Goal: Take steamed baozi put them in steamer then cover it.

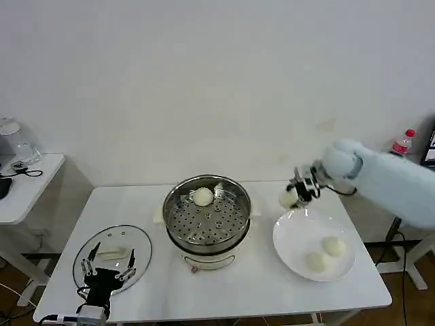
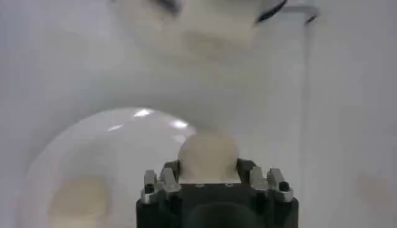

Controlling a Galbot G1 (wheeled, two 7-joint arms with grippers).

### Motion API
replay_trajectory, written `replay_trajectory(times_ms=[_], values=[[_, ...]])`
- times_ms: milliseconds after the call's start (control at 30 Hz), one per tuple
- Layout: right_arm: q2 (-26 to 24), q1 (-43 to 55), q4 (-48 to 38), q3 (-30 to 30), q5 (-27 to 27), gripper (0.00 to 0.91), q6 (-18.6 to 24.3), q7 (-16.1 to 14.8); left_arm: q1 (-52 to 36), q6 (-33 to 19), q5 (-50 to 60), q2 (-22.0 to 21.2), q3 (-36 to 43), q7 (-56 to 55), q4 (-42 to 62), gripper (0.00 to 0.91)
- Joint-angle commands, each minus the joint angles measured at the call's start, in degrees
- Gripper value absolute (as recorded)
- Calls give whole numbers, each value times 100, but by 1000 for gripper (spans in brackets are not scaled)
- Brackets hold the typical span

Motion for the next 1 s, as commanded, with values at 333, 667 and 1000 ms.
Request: replay_trajectory(times_ms=[333,667,1000], values=[[3412,1095,-853,-693,2038,635,-1001,541,-78,21,-234,-20,-396,7,-89,907],[3940,598,-920,-1058,2812,635,-1820,1055,-47,13,-267,-42,-502,3,-162,907],[3999,155,-1106,-1162,2564,635,-2000,1145,-28,-3,-306,-4,-582,6,-157,907]])
